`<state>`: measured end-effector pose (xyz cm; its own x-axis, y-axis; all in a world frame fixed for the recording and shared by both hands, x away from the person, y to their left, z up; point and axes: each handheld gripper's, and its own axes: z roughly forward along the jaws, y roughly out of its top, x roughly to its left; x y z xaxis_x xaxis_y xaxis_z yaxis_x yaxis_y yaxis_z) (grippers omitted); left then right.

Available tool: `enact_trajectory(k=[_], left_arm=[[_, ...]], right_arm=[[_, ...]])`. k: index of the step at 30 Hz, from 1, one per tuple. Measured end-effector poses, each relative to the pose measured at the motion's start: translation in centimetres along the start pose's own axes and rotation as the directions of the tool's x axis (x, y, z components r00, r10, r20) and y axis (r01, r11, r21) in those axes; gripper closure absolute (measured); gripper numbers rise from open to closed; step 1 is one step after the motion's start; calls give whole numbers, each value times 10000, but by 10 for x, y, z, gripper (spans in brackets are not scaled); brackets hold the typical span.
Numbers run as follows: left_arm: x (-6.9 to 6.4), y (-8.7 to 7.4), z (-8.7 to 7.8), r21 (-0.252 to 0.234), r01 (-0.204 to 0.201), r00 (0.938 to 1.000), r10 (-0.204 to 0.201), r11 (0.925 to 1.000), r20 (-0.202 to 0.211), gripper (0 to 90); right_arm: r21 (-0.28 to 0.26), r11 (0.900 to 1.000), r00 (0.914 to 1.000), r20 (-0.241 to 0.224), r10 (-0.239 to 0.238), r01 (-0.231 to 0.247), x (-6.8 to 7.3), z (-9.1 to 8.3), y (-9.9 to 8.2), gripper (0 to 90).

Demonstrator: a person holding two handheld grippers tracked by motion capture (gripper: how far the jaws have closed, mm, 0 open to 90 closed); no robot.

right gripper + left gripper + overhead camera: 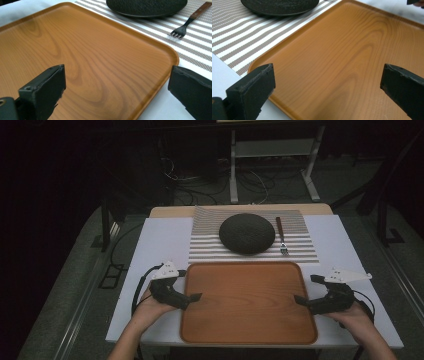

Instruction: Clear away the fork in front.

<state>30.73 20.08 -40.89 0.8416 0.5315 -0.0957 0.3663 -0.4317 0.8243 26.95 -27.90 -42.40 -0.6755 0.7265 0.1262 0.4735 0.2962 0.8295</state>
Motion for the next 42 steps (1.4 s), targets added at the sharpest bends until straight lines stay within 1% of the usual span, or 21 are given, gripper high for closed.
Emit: enact_trajectory(k=[6,7,10,12,14,16,24,27,31,42], left_arm=[[2,-2,-2,-141,199,9998,-198,9997,47,0],[2,-3,-3,-114,156,9999,-156,9998,32,0],[4,-6,-4,-183,274,9996,-272,9995,106,0],[3,-6,-4,-192,187,9998,-185,9996,76,0],[2,-6,-6,-308,237,9997,-235,9992,66,0],[2,-6,-7,-320,185,9998,-183,9993,63,0],[6,-8,-11,-385,198,9998,-201,9991,-77,0],[6,-8,-11,-414,260,9996,-263,9988,-78,0],[5,-8,-10,-399,185,9998,-189,9990,-100,0],[3,-9,-10,-420,210,9997,-214,9989,-86,0]], right_arm=[[-61,9994,9993,88,351,-350,-3,-1,0,15],[-33,9994,9994,122,338,-337,-3,-1,0,15],[121,9994,9993,172,323,-325,-3,2,2,15],[152,9994,9993,234,292,-296,-3,2,3,15],[174,9995,9993,290,241,-246,-3,3,5,15],[145,9993,9988,348,335,-340,-3,4,8,15],[284,9990,9989,329,329,-338,-3,11,12,15],[294,9986,9985,316,437,-446,-5,13,13,15],[359,9984,9986,301,429,-440,-7,16,16,15],[490,9974,9982,303,510,-524,-16,23,26,15]])
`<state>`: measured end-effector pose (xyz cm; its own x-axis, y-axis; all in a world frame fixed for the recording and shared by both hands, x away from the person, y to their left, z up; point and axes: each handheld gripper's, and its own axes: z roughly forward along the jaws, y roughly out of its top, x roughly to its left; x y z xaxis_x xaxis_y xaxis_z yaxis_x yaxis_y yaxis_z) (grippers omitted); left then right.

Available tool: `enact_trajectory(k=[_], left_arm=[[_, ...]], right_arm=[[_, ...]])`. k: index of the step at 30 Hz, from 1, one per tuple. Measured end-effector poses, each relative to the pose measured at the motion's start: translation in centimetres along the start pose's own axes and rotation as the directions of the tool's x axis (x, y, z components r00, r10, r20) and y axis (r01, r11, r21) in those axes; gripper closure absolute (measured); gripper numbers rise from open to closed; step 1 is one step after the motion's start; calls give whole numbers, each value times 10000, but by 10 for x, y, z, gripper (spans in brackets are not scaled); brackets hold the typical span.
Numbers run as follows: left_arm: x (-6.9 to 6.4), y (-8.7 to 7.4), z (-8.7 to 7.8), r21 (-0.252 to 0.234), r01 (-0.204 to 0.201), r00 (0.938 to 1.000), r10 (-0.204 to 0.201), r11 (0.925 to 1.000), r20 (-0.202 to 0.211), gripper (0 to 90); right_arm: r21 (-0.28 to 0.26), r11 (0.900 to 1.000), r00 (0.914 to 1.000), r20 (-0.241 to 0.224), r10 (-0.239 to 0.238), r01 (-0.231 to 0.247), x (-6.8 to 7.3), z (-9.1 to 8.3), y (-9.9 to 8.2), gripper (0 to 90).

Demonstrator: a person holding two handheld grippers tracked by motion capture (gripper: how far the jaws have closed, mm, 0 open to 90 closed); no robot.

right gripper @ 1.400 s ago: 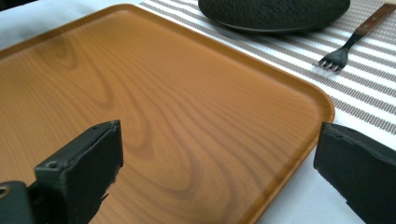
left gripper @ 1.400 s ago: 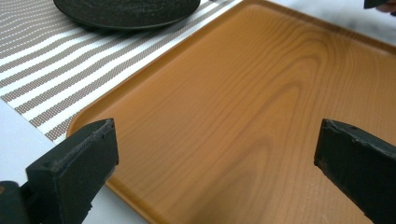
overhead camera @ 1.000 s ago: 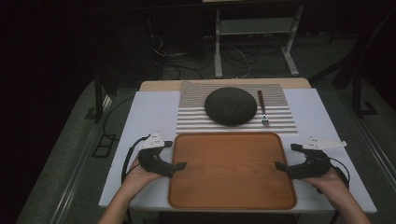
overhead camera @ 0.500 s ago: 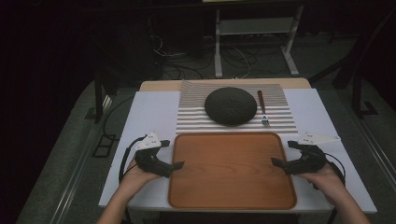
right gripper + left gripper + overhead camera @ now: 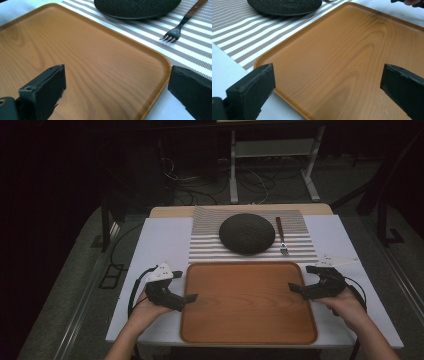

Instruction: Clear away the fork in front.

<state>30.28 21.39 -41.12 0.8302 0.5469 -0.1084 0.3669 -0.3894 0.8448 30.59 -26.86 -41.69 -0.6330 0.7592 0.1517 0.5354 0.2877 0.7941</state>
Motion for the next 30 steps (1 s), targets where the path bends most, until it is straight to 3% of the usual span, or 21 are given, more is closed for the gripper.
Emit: enact_trajectory(k=[15,30], left_arm=[[0,0,0,-38,35,10000,-35,10000,22,0],[0,0,1,-20,5,10000,-5,10000,67,0]], right_arm=[[-107,9992,9992,142,386,-385,-13,2,11,15],[-166,9995,9989,385,271,-265,-21,11,30,13]])
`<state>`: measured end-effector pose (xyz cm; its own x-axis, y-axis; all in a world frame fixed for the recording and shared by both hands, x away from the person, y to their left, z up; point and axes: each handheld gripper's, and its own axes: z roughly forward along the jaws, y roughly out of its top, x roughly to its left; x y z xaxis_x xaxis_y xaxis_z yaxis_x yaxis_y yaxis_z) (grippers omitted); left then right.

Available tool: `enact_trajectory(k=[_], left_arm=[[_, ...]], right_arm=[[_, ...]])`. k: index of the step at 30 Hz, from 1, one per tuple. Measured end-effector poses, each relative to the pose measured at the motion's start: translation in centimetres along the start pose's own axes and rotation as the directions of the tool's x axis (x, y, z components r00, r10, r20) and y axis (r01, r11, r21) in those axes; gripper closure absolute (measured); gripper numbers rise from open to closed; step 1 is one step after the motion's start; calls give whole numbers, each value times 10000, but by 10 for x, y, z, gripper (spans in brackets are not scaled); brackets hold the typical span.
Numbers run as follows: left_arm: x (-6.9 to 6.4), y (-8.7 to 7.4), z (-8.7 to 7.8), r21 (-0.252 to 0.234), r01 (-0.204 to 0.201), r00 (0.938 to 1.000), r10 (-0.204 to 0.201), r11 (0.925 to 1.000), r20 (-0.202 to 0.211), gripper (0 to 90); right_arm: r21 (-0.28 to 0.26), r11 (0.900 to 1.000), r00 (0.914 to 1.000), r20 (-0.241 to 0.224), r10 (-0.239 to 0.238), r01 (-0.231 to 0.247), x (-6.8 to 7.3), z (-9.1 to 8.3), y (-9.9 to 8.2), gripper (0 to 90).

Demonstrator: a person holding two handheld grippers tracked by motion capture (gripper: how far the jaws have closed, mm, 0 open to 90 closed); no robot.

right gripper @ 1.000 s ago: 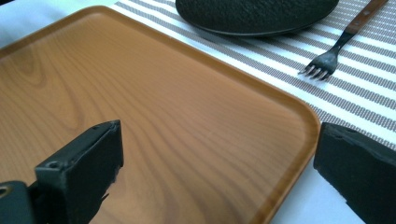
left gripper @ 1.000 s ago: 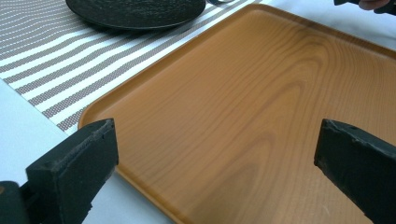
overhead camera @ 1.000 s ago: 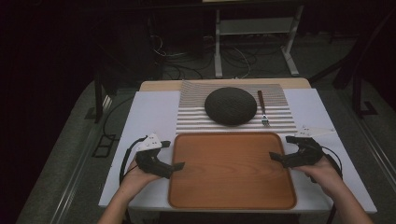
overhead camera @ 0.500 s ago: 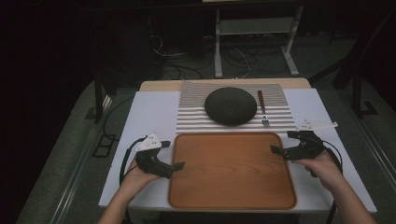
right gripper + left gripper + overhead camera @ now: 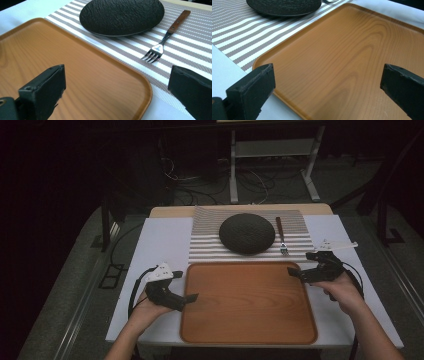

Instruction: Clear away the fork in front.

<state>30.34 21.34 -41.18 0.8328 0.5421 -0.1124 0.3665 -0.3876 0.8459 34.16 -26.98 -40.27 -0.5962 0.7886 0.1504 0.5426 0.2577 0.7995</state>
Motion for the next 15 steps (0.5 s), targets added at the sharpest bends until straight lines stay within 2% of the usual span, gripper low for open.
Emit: enact_trajectory(k=[15], left_arm=[[0,0,1,-22,21,10000,-21,10000,3,0]], right_arm=[[182,9997,9997,172,162,-166,-14,17,20,14]])
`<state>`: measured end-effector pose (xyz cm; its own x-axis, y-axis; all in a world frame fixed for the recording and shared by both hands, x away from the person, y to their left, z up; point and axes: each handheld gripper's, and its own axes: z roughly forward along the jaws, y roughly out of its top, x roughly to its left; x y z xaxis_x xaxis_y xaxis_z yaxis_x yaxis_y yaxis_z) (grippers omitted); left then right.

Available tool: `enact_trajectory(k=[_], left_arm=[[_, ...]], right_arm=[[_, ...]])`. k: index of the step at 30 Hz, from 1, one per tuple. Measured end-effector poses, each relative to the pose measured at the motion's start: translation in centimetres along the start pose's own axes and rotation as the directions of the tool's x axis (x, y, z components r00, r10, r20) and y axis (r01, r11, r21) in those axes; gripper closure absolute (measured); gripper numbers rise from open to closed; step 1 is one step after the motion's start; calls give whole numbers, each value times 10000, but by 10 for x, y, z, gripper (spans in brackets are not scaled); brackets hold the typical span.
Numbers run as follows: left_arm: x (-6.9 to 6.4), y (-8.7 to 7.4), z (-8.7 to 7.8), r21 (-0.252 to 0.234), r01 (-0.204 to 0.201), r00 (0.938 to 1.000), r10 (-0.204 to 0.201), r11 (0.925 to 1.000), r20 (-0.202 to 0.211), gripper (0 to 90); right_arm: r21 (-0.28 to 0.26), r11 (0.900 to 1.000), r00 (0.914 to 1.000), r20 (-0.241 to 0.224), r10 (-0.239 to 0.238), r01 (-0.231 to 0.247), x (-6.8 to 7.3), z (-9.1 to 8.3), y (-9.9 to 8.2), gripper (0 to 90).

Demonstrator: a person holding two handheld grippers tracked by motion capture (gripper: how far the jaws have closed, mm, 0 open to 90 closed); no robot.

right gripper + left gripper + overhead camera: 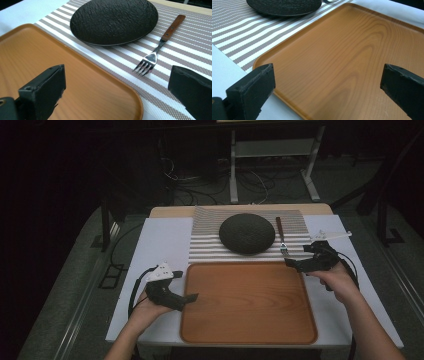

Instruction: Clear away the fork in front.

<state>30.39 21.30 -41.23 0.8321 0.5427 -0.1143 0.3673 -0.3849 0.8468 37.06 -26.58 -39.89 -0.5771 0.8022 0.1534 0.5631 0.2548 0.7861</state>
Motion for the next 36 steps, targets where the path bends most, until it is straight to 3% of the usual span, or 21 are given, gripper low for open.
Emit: enact_trajectory(k=[21,27,36], left_arm=[[0,-1,1,12,21,10000,-21,10000,-8,0],[0,-1,2,60,21,10000,-20,10000,-57,0],[1,-1,0,-17,69,9999,-69,10000,-98,0]], right_arm=[[572,9977,9978,569,332,-365,-21,30,29,20],[805,9945,9948,821,597,-663,-29,39,36,75],[1279,9858,9860,1397,906,-1086,-43,53,50,228]])
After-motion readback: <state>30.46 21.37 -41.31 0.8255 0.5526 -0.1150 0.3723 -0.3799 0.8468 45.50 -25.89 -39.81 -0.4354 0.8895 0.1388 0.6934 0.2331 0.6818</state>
